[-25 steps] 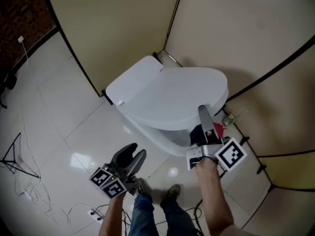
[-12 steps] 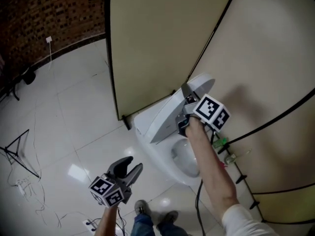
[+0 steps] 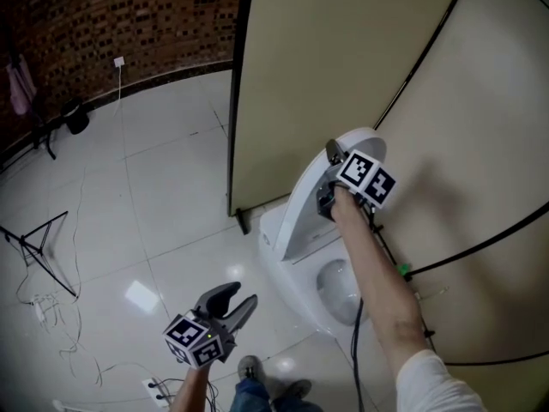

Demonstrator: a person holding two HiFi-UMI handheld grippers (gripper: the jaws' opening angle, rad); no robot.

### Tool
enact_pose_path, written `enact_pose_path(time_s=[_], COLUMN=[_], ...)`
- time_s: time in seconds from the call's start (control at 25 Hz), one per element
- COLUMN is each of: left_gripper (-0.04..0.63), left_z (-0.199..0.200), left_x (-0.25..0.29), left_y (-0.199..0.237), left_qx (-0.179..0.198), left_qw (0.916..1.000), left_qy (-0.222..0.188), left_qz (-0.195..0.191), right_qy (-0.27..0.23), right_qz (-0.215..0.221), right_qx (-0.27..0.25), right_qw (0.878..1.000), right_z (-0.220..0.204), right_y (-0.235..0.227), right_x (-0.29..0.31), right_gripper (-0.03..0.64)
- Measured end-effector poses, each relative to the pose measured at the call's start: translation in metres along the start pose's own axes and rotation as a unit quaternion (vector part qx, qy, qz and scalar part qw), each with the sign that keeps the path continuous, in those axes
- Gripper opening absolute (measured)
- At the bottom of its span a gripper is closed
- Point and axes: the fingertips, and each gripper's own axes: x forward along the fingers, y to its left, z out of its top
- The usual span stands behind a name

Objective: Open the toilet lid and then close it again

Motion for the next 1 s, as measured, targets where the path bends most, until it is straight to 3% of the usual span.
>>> enact_pose_path(time_s=[0.32,0.36,0.4,0.44,0.56,0.64,0.8,0.88,1.0], left_gripper=[0.204,0.204,0.204,0.204,0.204,0.204,0.204,0.204,0.204], left_z=[0.015,0.017,0.020,0.024,0.045,0.061,0.088,0.104,0.115], left_x=[-0.003,-0.001,0.001,0.002,0.002,0.002,0.004,0.003,0.004], left_y=[0.000,0.000,-0.001,-0.002,-0.010,-0.024,-0.079,-0.110,-0.154], left_qx=[0.006,0.009,0.013,0.017,0.030,0.040,0.096,0.124,0.152], left_qw=[0.9999,0.9999,0.9998,0.9997,0.9992,0.9986,0.9943,0.9902,0.9848], left_qy=[-0.004,-0.006,-0.008,-0.011,-0.025,-0.034,-0.022,-0.020,-0.021], left_qz=[0.011,0.012,0.012,0.011,0.011,0.000,-0.041,-0.061,-0.082], right_qy=[0.013,0.008,0.002,-0.001,-0.012,-0.025,-0.031,-0.032,-0.025], right_qz=[-0.015,-0.024,-0.034,-0.043,-0.039,-0.012,0.091,0.142,0.210], right_qx=[-0.011,-0.009,-0.009,-0.010,-0.036,-0.077,-0.161,-0.210,-0.288], right_qw=[1.000,1.000,0.999,0.999,0.999,0.997,0.982,0.967,0.934], right_z=[-0.005,-0.007,-0.007,-0.007,-0.002,0.002,-0.011,-0.020,-0.042], right_y=[-0.007,-0.013,-0.019,-0.023,-0.020,-0.010,0.021,0.038,0.052], right_x=[0.001,-0.002,-0.006,-0.011,-0.042,-0.075,-0.168,-0.222,-0.303], right_gripper=[0.107,0.152,0.243,0.278,0.295,0.295,0.295,0.295,0.295])
